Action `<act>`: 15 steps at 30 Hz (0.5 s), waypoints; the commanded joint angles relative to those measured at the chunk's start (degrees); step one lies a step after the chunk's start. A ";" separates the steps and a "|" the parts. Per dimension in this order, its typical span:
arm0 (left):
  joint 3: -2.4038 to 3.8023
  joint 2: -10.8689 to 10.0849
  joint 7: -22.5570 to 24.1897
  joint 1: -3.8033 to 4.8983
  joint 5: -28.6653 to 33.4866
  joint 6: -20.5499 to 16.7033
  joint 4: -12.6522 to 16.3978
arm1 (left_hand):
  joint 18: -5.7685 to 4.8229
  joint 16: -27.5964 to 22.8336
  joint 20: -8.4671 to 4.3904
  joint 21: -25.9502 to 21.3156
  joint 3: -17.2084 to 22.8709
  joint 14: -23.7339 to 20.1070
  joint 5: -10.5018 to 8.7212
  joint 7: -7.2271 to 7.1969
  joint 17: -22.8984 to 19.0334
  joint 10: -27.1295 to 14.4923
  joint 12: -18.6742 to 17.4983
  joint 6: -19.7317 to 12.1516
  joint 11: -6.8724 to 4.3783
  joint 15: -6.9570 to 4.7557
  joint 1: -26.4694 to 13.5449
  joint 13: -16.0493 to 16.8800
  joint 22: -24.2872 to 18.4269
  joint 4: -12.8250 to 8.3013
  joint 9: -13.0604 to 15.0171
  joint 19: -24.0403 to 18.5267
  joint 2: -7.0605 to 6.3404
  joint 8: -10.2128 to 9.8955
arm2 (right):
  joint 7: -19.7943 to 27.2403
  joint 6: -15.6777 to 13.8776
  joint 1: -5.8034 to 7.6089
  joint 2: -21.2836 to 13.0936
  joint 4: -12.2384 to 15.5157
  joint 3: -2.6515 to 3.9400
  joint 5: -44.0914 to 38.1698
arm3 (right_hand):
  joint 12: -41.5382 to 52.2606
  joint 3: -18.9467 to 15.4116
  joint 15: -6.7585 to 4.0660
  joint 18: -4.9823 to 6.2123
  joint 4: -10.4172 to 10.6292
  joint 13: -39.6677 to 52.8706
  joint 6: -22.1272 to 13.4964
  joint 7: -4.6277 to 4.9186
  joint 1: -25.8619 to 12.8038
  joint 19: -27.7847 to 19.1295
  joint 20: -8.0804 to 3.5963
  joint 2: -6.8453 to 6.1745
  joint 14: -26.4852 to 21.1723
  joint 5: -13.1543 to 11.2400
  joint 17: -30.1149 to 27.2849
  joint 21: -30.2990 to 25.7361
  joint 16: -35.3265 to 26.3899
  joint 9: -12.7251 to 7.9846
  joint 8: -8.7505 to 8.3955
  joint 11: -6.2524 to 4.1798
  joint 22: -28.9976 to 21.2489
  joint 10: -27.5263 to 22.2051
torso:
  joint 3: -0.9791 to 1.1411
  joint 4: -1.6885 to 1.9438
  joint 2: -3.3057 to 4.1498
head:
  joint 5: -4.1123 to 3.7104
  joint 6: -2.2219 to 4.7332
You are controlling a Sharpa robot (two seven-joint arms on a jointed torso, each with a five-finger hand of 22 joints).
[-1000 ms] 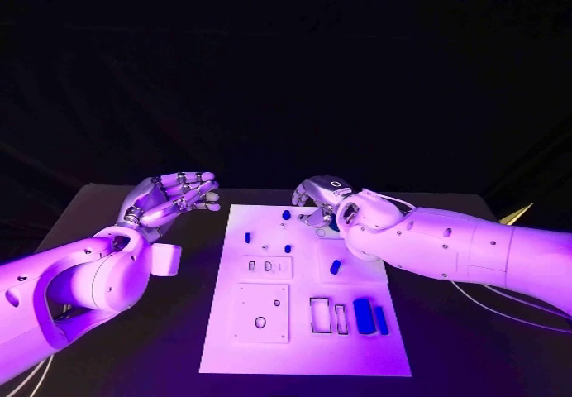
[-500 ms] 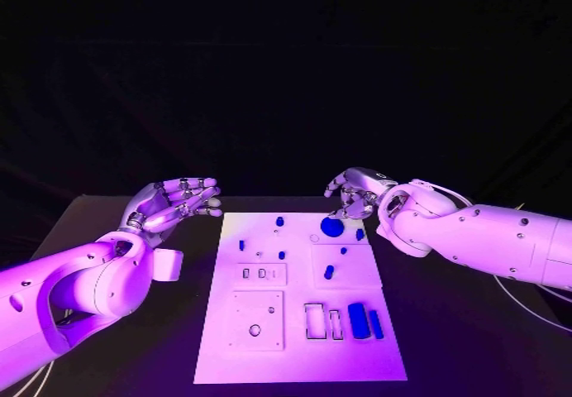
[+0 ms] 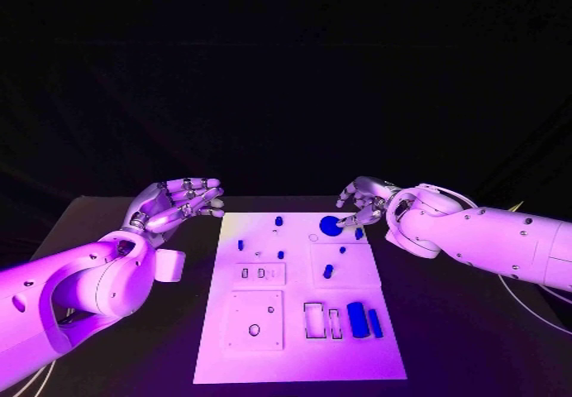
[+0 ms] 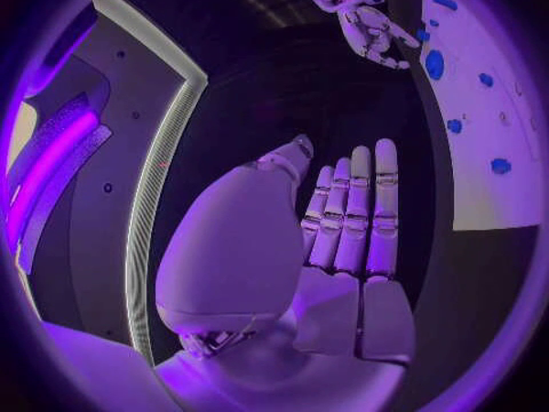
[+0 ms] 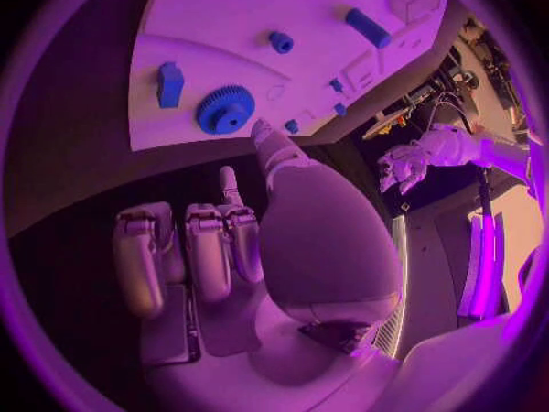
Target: Assemble the parts on the task board
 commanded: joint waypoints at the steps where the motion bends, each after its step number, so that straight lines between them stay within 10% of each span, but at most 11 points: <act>1: 0.04 0.15 0.14 0.06 -0.54 1.23 0.07 | 1.01 0.39 -0.05 0.20 0.06 -0.36 -0.30 -0.15 0.05 -0.33 0.04 -0.30 -0.05 -0.08 -0.45 0.05 0.09 0.18 0.10 -0.53 -0.18 0.30 | -1.00 1.54 -0.42 0.45 -0.48 -0.01 0.05 | 0.11 -0.05 0.36 -0.79 0.54 15.04 -0.36 0.19 0.36 6.09 0.45 0.04 5.48 -0.07 12.99 0.20 0.25 0.05 0.22 0.44 15.06 6.05 | 0.04 0.05 0.04 | 0.14 -0.03; 15: 0.04 0.00 0.15 0.06 -0.55 1.30 0.09 | 1.01 0.44 -0.05 0.25 0.04 -0.35 -0.30 -0.16 0.10 -0.37 0.03 -0.34 -0.05 -0.08 -0.50 0.05 0.12 0.19 0.10 -0.56 -0.22 0.28 | -1.42 0.23 -1.66 2.98 -3.45 -0.03 -0.44 | 0.11 0.10 0.45 -0.79 1.01 15.04 -0.47 0.26 0.64 6.09 0.53 0.50 5.53 -0.02 13.29 0.20 0.34 0.06 0.27 0.52 15.06 6.05 | 0.04 0.06 0.10 | 0.41 -0.59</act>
